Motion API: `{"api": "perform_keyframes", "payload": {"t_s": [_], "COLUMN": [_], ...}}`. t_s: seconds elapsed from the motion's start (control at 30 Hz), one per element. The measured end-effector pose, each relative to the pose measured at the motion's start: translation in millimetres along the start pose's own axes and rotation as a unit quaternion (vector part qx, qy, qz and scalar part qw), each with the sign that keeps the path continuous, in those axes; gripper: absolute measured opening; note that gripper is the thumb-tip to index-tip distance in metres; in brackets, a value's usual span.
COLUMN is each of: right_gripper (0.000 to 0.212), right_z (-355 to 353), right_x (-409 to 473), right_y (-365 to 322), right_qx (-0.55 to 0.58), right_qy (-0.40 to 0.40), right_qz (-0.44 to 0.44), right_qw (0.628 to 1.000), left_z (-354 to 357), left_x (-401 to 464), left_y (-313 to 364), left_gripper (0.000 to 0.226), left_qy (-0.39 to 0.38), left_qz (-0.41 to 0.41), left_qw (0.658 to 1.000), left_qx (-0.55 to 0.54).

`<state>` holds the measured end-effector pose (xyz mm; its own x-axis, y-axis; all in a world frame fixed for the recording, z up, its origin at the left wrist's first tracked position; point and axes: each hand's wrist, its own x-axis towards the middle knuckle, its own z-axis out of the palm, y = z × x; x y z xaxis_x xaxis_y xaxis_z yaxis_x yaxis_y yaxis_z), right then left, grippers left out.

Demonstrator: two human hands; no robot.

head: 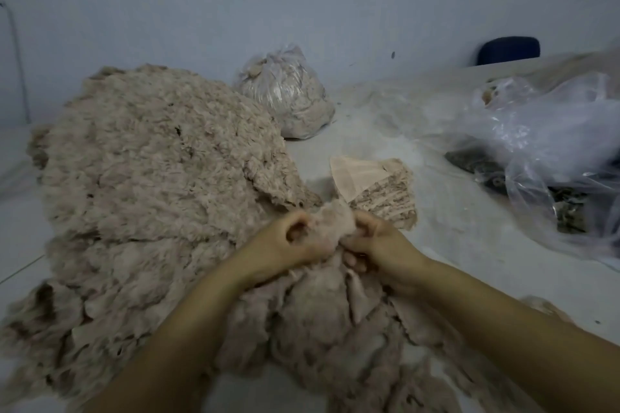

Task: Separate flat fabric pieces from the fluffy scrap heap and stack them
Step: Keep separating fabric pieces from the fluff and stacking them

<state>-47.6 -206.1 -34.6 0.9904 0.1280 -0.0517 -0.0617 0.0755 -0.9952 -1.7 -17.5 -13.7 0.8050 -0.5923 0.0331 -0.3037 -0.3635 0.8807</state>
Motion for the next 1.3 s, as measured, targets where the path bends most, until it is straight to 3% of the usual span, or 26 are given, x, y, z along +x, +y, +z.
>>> {"api": "perform_keyframes", "payload": {"t_s": [0.03,0.1,0.2,0.3,0.4,0.47,0.57,0.63,0.73,0.8,0.87,0.93,1.03,1.1,1.2,1.3], "right_gripper": [0.012,0.009,0.027,0.022,0.023,0.026,0.025,0.020,0.039,0.039,0.024,0.019,0.023,0.024,0.021,0.019], "right_z": [-6.0,-16.8,-13.7,-1.4,-12.8,-32.8,-56.4,-55.0,-39.1,-32.8,-37.8,-52.1,-69.3,-67.7,-57.6,-54.4], "right_x": [-2.1,-7.0,-9.2,-0.6,-2.1,-7.2,-9.5,-9.6,-5.9,-1.8,2.4,5.3,4.3,2.1,-0.3,-0.6], "right_y": [-1.2,-1.8,-2.5,-0.3,-1.0,-1.5,0.5,3.4,6.9,4.3,-1.8,-6.3,-4.0,-0.5,3.9,3.4], "right_qx": [0.056,0.121,0.001,-0.029,0.145,0.204,0.205,0.229,0.332,0.368,0.385,0.402,0.382,0.353,0.258,0.108], "right_qy": [0.016,-0.007,-0.067,0.012,0.089,0.103,0.095,0.063,-0.014,-0.033,-0.010,0.034,0.053,0.031,0.021,0.097], "right_qz": [0.018,0.049,0.082,0.033,-0.005,-0.012,0.015,0.051,0.092,0.098,0.084,0.062,0.068,0.089,0.072,-0.050], "right_qw": [0.998,0.991,0.994,0.999,0.985,0.973,0.974,0.970,0.939,0.924,0.919,0.913,0.920,0.931,0.963,0.988], "left_z": [-3.0,-5.3,5.7,18.8,13.8,5.2,-2.8,-2.4,17.8,41.2,53.9,45.2,14.9,9.6,23.8,43.7], "left_x": [-3.2,-5.5,2.7,8.2,5.3,1.5,0.3,1.1,8.0,16.2,20.3,18.0,14.8,18.5,30.2,42.2], "left_y": [-6.5,-17.3,-19.6,-16.3,-33.0,-46.2,-45.0,-29.4,2.9,8.2,0.2,-14.1,-18.9,-6.8,19.0,35.6], "left_gripper": [0.038,0.017,0.012,0.023,0.038,0.032,0.021,0.045,0.074,0.055,0.012,0.029,0.019,0.022,0.049,0.080], "left_qy": [-0.041,-0.045,0.003,0.002,0.017,0.027,0.041,0.009,-0.024,-0.031,-0.081,-0.145,-0.231,-0.236,-0.090,0.002], "left_qz": [-0.010,0.003,0.039,0.102,0.012,-0.028,-0.036,-0.034,-0.030,-0.018,-0.008,-0.042,-0.074,-0.077,-0.108,-0.188], "left_qw": [0.994,0.978,0.971,0.970,0.966,0.969,0.977,0.993,0.998,0.999,0.989,0.969,0.943,0.950,0.990,0.956], "left_qx": [0.099,0.204,0.234,0.220,0.259,0.242,0.206,0.114,-0.055,0.016,0.125,0.197,0.229,0.187,-0.004,-0.223]}}
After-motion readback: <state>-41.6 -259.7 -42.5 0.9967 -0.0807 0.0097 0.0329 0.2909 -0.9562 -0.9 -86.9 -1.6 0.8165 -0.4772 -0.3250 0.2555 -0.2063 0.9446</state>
